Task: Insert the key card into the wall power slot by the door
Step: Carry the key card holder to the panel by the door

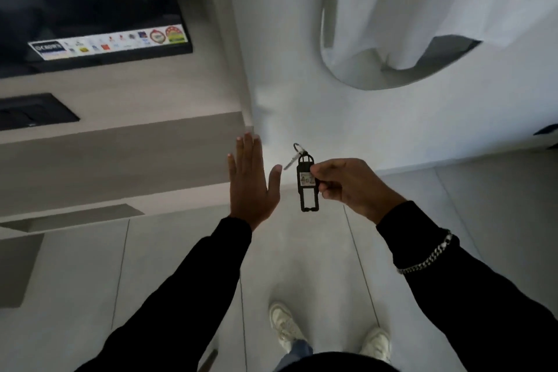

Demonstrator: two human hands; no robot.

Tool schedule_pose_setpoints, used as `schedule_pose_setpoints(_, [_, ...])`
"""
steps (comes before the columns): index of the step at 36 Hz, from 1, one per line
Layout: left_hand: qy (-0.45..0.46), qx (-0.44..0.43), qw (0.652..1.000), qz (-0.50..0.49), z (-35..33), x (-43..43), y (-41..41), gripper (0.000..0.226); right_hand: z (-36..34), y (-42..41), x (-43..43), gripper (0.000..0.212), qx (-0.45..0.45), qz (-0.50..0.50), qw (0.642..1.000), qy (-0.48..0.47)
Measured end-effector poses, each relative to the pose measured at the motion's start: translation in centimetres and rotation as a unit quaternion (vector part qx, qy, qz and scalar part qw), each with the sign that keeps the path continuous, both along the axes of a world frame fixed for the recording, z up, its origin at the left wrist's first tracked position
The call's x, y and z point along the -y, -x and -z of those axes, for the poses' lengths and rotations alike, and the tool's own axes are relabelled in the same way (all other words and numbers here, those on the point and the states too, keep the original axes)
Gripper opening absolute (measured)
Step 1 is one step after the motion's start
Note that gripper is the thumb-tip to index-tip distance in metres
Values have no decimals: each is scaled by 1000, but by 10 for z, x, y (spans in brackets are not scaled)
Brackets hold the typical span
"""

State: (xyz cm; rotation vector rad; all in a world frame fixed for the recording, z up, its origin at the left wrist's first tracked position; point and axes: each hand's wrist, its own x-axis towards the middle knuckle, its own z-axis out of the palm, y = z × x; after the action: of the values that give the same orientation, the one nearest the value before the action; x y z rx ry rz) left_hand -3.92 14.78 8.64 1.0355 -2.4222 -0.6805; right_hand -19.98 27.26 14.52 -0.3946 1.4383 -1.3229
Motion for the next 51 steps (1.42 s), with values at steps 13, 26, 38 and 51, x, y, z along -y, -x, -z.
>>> schedule_pose_setpoints(13, [2, -141, 977, 162, -77, -202, 124, 68, -77, 76, -229, 13, -32, 90, 989, 117])
schedule_pose_setpoints(26, [-1, -169, 949, 266, -100, -362, 276, 70, -92, 167, -421, 16, -48, 257, 958, 118])
schedule_pose_setpoints(38, [14, -213, 904, 371, -117, -450, 442, 67, -90, 303, -510, 9, -76, 356, 929, 69])
schedule_pose_setpoints(51, [-33, -165, 873, 459, -97, -520, 659, 68, -100, 475, -586, 17, -109, 397, 911, -3])
